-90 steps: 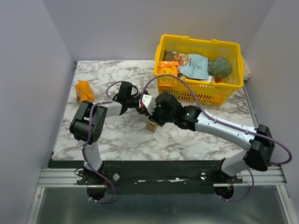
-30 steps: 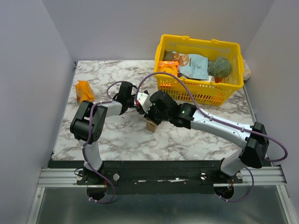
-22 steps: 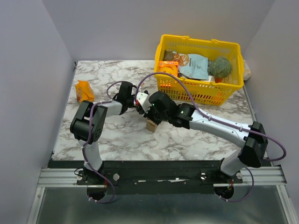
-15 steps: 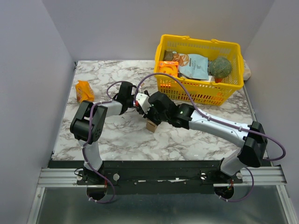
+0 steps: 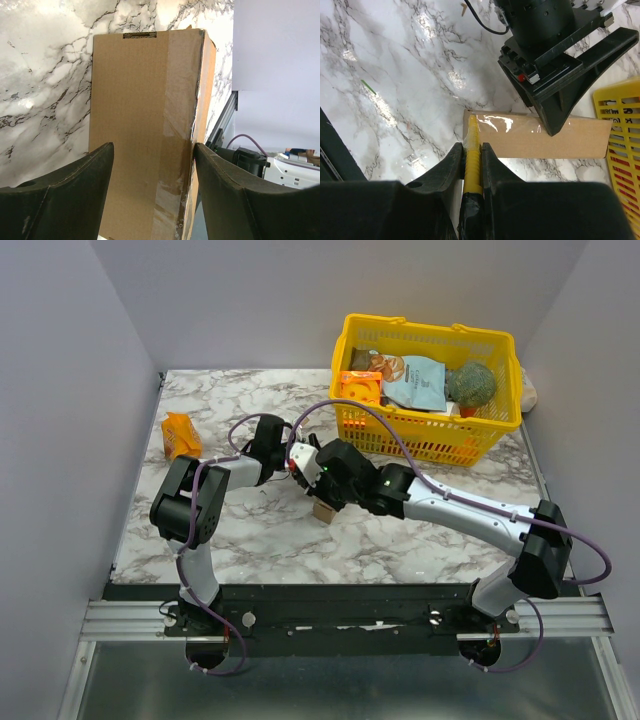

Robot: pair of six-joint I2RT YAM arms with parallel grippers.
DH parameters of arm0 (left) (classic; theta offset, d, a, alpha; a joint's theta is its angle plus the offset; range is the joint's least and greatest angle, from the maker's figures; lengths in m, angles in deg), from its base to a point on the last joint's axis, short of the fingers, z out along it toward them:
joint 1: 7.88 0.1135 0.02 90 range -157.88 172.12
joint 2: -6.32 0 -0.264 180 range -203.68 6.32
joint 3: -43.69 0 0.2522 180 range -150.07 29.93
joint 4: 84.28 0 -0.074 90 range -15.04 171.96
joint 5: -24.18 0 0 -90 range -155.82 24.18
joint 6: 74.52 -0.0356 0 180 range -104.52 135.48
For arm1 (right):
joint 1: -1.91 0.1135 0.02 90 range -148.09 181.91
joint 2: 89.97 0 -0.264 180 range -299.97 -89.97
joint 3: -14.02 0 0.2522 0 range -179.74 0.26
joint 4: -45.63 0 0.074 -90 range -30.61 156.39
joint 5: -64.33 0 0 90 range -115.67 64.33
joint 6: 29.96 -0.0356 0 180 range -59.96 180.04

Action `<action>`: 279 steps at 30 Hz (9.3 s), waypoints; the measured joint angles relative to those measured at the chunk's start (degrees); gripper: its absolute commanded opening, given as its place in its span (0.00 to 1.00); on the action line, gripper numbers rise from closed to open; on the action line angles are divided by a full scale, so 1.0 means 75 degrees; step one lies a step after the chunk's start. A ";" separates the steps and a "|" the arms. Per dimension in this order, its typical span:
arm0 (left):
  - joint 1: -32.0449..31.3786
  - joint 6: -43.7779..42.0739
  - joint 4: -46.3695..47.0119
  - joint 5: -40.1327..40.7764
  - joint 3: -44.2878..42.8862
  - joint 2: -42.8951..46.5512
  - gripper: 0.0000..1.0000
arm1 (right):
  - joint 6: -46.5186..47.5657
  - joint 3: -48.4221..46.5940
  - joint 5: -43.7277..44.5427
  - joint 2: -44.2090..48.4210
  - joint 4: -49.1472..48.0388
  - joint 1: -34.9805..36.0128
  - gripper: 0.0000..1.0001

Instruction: Unpack the express box

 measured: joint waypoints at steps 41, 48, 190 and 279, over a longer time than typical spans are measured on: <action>0.0950 -0.3220 -0.2247 0.0478 0.0895 0.2477 0.28 | -0.0085 0.0877 0.1160 -0.0297 0.0746 -0.2804 0.00; 0.0096 -0.4083 -0.2562 0.0513 0.1081 0.2186 0.34 | 0.0207 -0.0300 0.0708 -0.1139 0.0125 -0.2731 0.00; 0.0836 -0.8142 -0.8647 -0.0271 -0.3998 0.1008 0.99 | 0.0082 -0.0236 0.0146 0.1014 0.0615 -0.2416 0.00; -0.0017 -0.4602 -0.5062 -0.1699 -0.1953 -0.0778 0.98 | -0.1982 0.0568 0.1233 0.0274 -0.0533 -0.1658 0.00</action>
